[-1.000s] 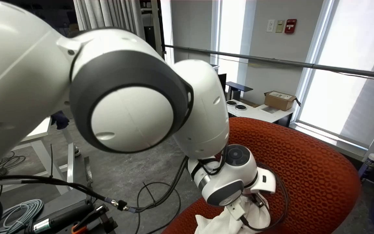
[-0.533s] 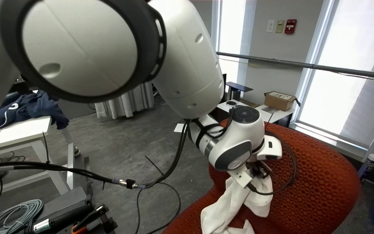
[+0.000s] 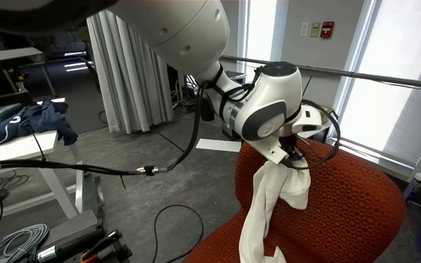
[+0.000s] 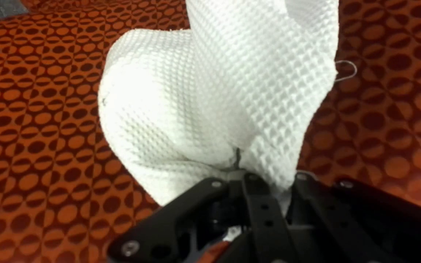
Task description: Pick up the white cloth from the sitting base of the chair and put it on the chair back.
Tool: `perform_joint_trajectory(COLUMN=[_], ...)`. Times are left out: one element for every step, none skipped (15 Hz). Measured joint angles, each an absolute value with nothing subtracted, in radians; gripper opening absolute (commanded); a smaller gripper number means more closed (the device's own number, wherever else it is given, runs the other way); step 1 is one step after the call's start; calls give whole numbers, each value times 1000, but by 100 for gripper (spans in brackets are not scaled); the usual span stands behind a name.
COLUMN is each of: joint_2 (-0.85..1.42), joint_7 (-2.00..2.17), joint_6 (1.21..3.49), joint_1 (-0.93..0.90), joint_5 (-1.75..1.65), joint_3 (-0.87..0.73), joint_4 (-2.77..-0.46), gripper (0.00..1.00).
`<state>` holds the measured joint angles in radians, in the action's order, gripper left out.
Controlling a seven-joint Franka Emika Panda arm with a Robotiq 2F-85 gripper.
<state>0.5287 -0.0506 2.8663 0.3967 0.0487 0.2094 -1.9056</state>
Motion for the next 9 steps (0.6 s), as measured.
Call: perform_joint_trajectory(joint_2=[512, 503, 498, 497, 497, 497, 497, 497, 497], joint_7=[-51, -51, -51, -51, -51, -51, -51, -51, -51], joint_6=[2861, 2860, 2860, 2860, 2860, 2860, 2860, 2860, 2860], joint_1=[381, 371, 366, 364, 364, 364, 364, 364, 364], joint_5=[55, 58, 60, 60, 60, 60, 60, 60, 60], joint_3=[199, 193, 190, 190, 189, 189, 189, 189, 189], joint_4=[-1905, -1905, -1905, -1905, -1905, -1905, -1905, -1905, -1905], gripper=[0, 0, 0, 0, 0, 0, 0, 0, 0])
